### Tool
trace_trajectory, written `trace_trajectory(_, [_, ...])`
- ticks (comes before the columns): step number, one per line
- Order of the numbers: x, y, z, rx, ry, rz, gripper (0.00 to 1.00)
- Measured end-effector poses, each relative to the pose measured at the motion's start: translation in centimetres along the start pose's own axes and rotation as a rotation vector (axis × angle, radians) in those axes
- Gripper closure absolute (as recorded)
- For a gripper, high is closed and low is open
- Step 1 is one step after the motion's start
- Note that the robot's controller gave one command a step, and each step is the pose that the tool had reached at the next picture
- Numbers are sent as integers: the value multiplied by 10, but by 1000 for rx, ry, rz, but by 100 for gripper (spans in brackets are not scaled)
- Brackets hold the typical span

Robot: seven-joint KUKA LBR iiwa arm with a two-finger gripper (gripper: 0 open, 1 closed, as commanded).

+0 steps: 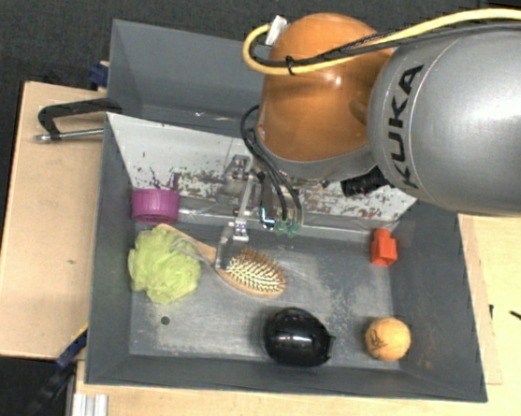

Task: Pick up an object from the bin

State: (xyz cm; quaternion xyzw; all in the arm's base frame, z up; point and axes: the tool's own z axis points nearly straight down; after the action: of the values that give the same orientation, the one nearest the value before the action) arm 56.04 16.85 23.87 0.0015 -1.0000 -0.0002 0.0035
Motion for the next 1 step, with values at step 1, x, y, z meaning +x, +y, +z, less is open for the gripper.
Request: trace_trajectory(1, [-2, -1, -5, -2, -9, 3, 0])
